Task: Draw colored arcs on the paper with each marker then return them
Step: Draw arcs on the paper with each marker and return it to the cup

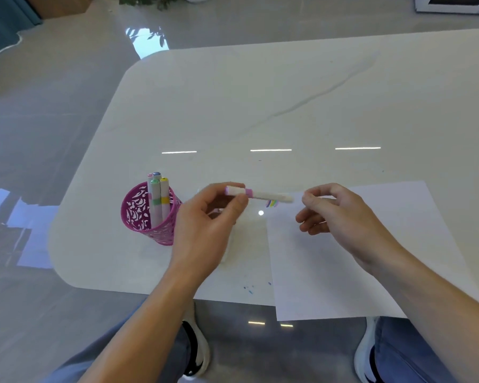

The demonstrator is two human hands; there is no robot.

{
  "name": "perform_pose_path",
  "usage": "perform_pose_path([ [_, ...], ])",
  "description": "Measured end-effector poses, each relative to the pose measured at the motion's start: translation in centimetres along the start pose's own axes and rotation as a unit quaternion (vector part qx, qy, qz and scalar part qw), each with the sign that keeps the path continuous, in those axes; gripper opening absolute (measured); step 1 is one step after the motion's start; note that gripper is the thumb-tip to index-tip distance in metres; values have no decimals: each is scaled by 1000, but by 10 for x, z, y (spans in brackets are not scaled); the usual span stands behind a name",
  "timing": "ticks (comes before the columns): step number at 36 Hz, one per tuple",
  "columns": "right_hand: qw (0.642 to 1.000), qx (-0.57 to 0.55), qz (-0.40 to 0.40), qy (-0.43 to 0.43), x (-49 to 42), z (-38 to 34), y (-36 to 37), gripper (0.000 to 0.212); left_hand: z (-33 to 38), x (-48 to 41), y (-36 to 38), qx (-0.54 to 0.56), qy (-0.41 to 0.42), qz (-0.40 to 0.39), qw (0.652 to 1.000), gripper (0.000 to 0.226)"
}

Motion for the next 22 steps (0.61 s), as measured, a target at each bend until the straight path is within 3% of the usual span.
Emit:
perform_pose_path([
  [6,988,152,-32,12,2,2,6,12,15,5,-26,-7,61,84,995,14],
  [10,937,336,-93,-16,11,1,16,13,24,15,-39,-14,109,125,986,21],
  [16,917,382,-108,-36,19,-2,24,15,38,24,-66,-99,215,229,944,23],
  [22,910,398,-106,-53,21,-1,25,18,42,19,-81,-112,229,264,930,25],
])
Point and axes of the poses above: each hand's wrist, its own x-axis away from the middle knuckle, its own y-axis out of the palm, z = x × y, the point moved 5 cm from there along -x, towards the middle knuckle, and after that the axes turned 6 degrees about -y, right-handed, at the moved point
